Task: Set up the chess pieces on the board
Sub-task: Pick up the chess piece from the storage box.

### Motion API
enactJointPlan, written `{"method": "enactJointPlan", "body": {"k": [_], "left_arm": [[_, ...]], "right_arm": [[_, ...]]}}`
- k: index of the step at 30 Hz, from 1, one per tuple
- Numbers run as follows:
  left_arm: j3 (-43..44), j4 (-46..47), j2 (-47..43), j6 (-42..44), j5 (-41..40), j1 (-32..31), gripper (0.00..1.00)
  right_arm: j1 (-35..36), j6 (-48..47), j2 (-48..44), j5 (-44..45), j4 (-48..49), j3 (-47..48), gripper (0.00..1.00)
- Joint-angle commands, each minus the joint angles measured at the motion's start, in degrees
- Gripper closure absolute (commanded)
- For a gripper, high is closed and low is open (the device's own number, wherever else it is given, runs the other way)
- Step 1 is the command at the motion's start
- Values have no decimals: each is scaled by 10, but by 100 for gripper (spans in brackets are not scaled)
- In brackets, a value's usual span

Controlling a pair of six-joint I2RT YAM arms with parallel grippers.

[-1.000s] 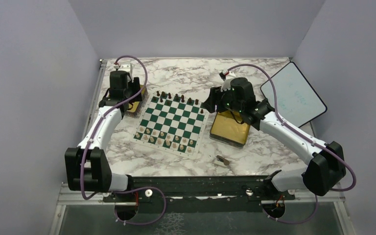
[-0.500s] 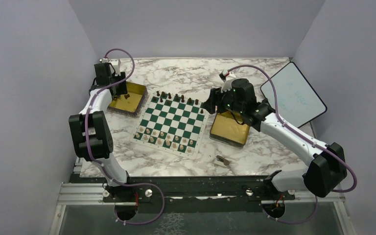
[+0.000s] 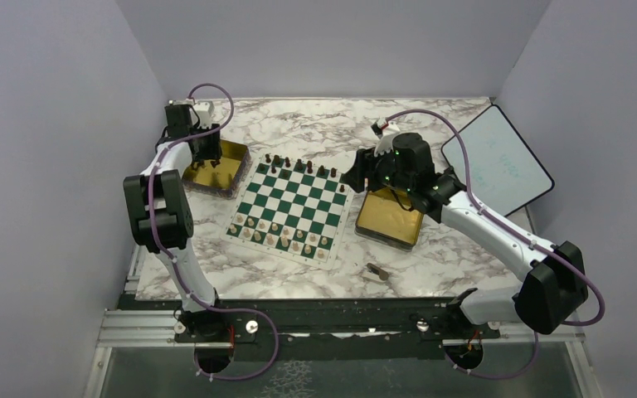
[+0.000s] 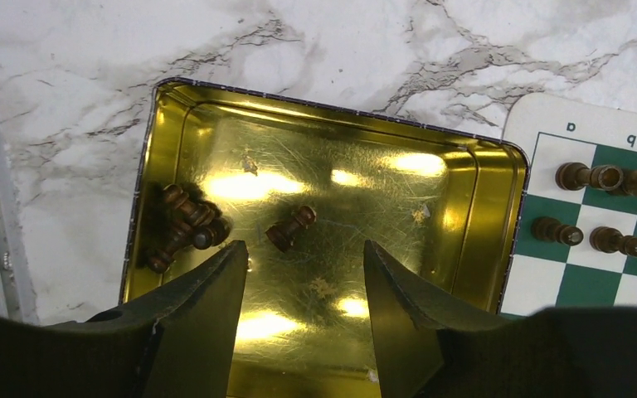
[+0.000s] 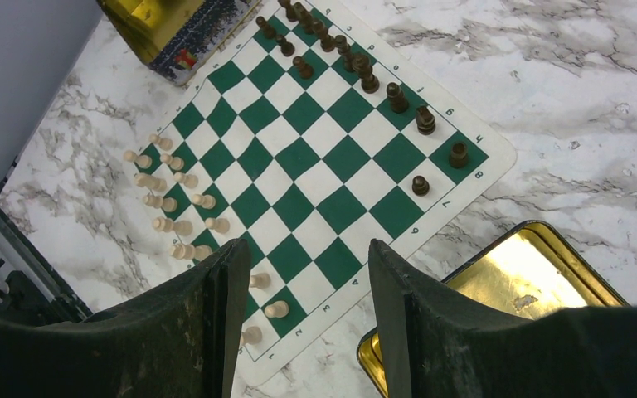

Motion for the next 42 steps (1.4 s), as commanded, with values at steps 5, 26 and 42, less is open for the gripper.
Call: {"method": "enactJointPlan", "body": {"k": [5, 26, 42], "left_arm": [[48, -37, 52, 16, 44, 3, 45], [60, -79, 79, 24, 59, 2, 46], [102, -81, 86, 23, 39, 2, 46]], "right_arm": [[4, -12, 8, -14, 18, 4, 41], [4, -20, 3, -6, 16, 0, 41], [4, -22, 11, -6, 14, 2, 41]]}}
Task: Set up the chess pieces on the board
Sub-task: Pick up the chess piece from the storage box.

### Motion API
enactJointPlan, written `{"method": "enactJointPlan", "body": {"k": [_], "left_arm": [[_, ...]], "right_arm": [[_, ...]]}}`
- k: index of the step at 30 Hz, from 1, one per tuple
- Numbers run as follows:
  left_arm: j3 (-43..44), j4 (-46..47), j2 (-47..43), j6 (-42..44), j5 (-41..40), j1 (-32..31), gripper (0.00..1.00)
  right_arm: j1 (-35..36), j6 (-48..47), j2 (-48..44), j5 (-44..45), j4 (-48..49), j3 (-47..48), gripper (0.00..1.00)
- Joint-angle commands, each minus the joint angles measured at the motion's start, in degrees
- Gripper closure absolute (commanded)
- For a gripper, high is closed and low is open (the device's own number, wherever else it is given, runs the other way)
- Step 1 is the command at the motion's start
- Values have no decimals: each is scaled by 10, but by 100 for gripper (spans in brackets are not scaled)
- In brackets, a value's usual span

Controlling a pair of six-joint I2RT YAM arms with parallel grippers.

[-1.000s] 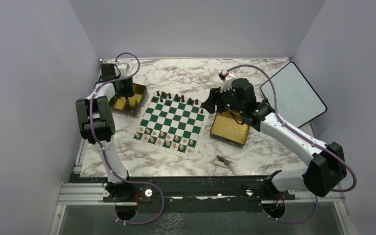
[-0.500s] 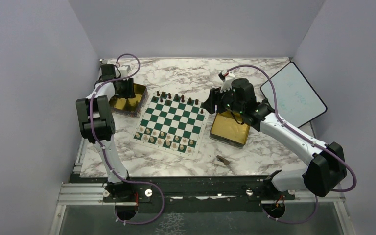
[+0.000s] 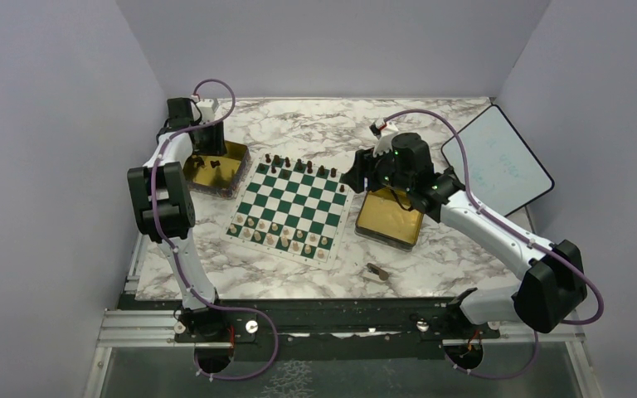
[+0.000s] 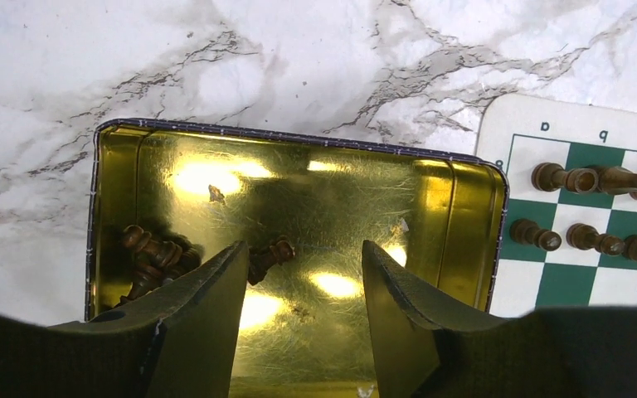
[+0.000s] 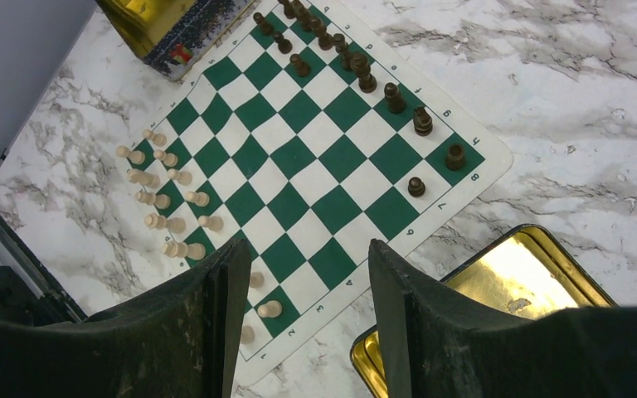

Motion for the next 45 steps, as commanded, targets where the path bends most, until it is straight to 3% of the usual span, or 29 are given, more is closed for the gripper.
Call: {"method": "enactJointPlan", "body": {"k": [1, 7, 26, 45], "left_arm": [[-1, 2, 13, 16, -21, 2, 46], [6, 0, 25, 55, 13, 3, 46], [-45, -1, 18, 72, -38, 2, 48], [-56, 9, 16, 51, -44, 2, 71]], "right_arm": [[4, -8, 7, -4, 11, 3, 41], [4, -8, 5, -11, 8, 4, 41], [4, -7, 15, -20, 6, 11, 41], [4, -6, -8, -19, 6, 0, 41]]}}
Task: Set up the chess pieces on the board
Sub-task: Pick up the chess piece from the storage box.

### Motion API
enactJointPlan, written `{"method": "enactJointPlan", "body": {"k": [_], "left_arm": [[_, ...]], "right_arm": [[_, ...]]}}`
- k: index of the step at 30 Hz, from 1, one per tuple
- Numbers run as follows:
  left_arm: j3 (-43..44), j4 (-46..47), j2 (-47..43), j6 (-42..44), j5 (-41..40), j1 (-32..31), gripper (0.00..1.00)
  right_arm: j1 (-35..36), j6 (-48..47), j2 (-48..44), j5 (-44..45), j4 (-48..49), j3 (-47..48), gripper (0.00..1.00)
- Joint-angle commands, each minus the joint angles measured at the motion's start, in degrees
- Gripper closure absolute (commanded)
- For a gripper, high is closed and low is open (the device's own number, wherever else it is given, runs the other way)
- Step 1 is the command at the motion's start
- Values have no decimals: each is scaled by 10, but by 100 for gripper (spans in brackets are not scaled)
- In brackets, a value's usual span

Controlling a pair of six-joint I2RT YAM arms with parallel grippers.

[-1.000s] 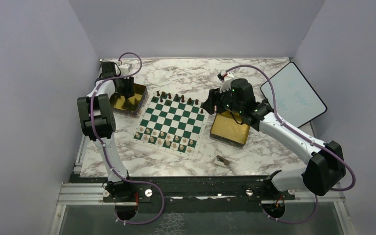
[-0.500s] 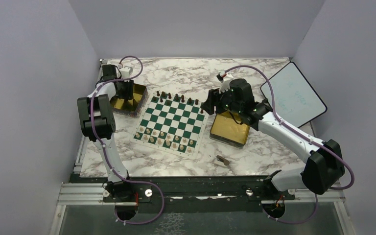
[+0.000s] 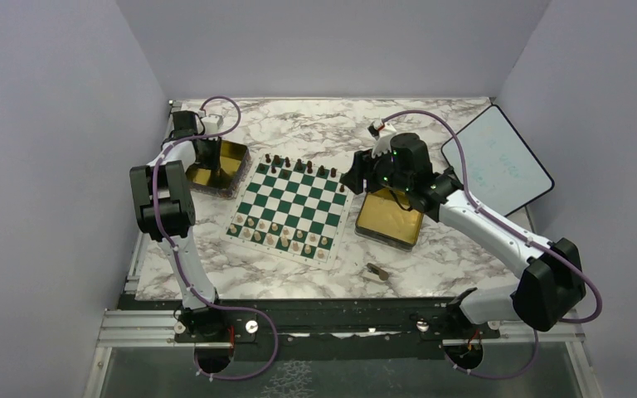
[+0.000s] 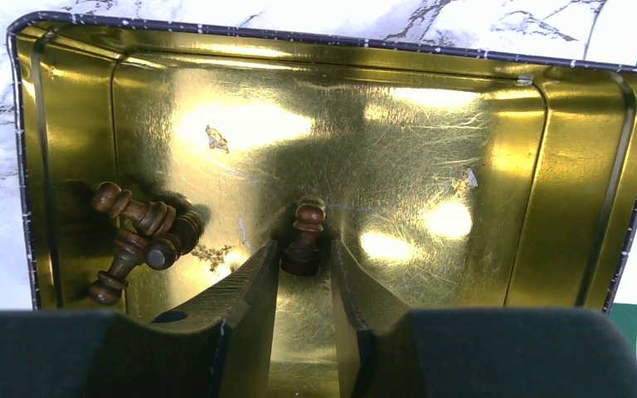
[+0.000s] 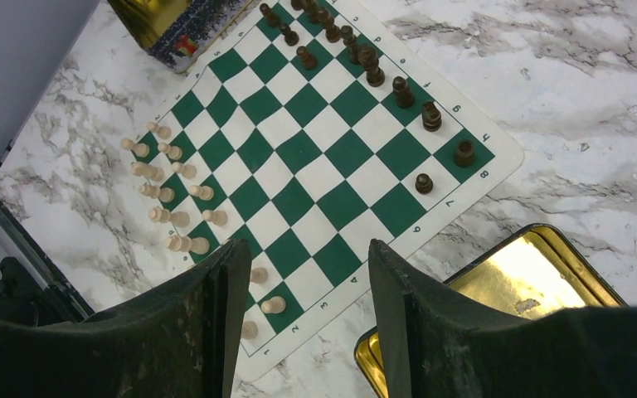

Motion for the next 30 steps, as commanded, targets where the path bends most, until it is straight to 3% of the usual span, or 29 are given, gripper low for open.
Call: {"method": "enactJointPlan", "body": {"k": [1, 14, 20, 30], "left_arm": [[5, -6, 8, -7, 13, 2, 72], [6, -3, -50, -48, 40, -15, 86], [5, -2, -112, -69, 4, -35, 86], [-57, 4, -257, -135, 52, -101, 86]], "right_arm": [[4, -7, -16, -6, 7, -1, 41], [4, 3, -20, -1, 8, -1, 41], [3, 27, -19, -11, 2, 11, 40], [3, 101, -13, -50, 39, 19, 40]]}}
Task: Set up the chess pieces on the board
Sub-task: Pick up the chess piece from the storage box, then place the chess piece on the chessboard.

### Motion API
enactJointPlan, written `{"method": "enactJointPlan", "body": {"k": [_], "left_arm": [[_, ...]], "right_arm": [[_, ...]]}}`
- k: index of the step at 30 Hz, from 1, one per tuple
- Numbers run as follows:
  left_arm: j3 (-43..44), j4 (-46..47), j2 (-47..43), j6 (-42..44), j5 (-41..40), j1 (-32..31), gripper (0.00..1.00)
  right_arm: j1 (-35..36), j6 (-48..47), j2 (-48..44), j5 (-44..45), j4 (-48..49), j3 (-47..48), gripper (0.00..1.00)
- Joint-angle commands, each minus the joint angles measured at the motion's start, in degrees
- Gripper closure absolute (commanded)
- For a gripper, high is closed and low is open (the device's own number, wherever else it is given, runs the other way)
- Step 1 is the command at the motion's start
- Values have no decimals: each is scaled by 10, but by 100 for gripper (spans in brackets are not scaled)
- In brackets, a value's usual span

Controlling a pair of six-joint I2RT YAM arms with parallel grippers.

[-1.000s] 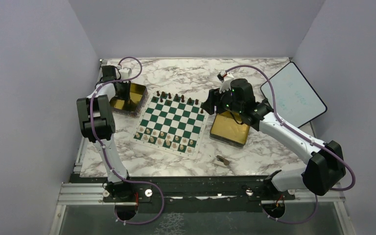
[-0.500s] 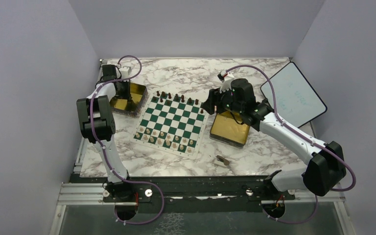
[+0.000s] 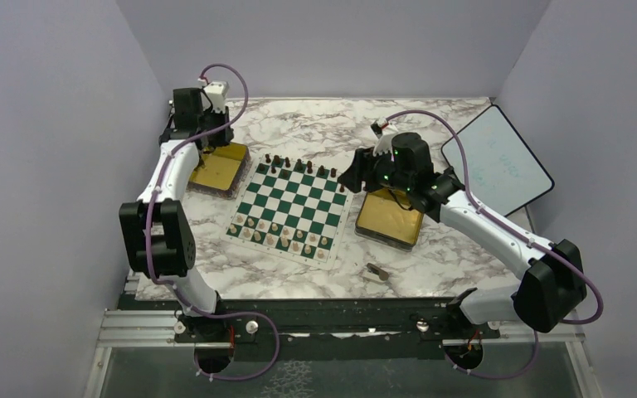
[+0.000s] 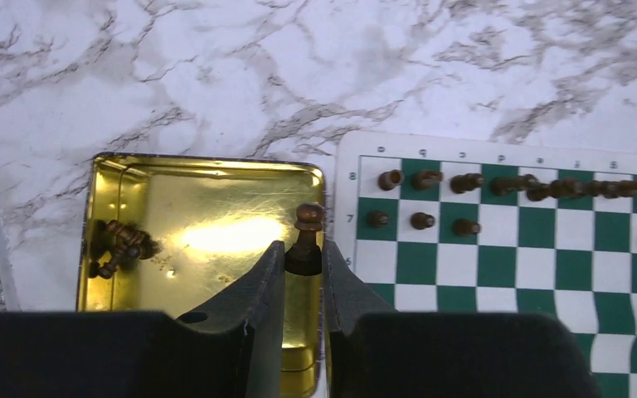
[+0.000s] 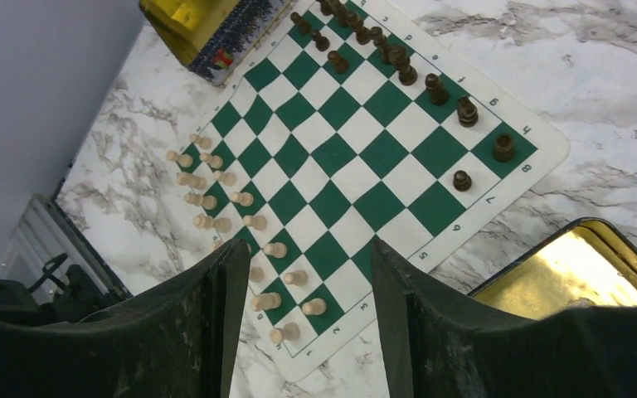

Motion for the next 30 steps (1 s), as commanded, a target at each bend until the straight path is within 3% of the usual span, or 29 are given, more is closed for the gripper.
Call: {"method": "enactJointPlan", "body": {"k": [1, 6, 13, 21, 30], "left_arm": [[-57, 12, -87, -40, 29, -43, 86], [-134, 57, -159, -107, 93, -112, 86], [-249, 126, -247, -138, 152, -196, 86], [-312, 141, -316, -74, 178, -240, 86], [-321, 150, -317, -58, 180, -257, 86]], "right_arm": [[4, 57, -4, -44, 41, 18, 40], [4, 111, 23, -108, 105, 12, 43], [3, 173, 98, -193, 144, 61, 60], [4, 226, 195, -268, 161, 130, 60], [3, 271, 240, -334, 195, 137, 60]]}}
